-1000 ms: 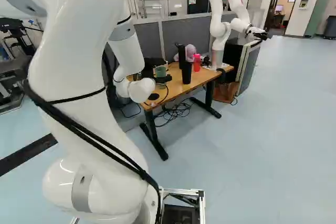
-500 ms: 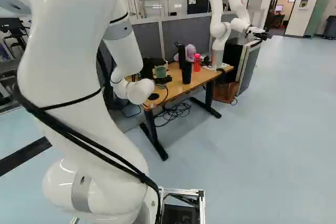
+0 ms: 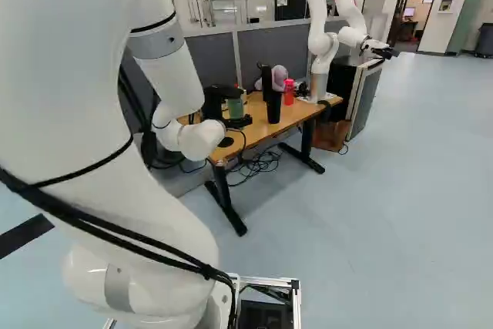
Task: Place the green cup on the table
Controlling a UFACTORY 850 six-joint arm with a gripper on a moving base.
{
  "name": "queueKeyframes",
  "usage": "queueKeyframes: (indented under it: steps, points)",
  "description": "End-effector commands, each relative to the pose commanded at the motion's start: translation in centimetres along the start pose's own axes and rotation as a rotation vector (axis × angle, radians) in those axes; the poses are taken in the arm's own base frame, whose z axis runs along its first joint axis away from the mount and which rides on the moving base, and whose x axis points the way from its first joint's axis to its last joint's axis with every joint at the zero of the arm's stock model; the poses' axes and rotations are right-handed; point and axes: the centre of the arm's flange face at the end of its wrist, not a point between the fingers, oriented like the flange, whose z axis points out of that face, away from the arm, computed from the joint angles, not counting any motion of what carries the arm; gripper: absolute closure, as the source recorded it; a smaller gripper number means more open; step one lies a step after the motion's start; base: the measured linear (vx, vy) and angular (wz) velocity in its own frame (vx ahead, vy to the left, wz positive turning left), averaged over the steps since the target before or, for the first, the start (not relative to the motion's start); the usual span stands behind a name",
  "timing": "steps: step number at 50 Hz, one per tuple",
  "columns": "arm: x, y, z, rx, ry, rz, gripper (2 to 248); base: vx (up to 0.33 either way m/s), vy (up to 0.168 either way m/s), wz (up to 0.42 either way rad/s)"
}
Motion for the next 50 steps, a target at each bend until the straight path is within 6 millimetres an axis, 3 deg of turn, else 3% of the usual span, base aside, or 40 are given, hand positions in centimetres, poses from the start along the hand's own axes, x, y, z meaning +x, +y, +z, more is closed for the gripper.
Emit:
queueKeyframes:
  steps: [25,50]
  points:
    - [-1.8,0.4,-5.8,-0.011,-0.031,0.003,3,0.0,0.0,0.0]
    - [-3.4,0.5,-9.1,-0.018,-0.049,0.006,3,0.0,0.0,0.0]
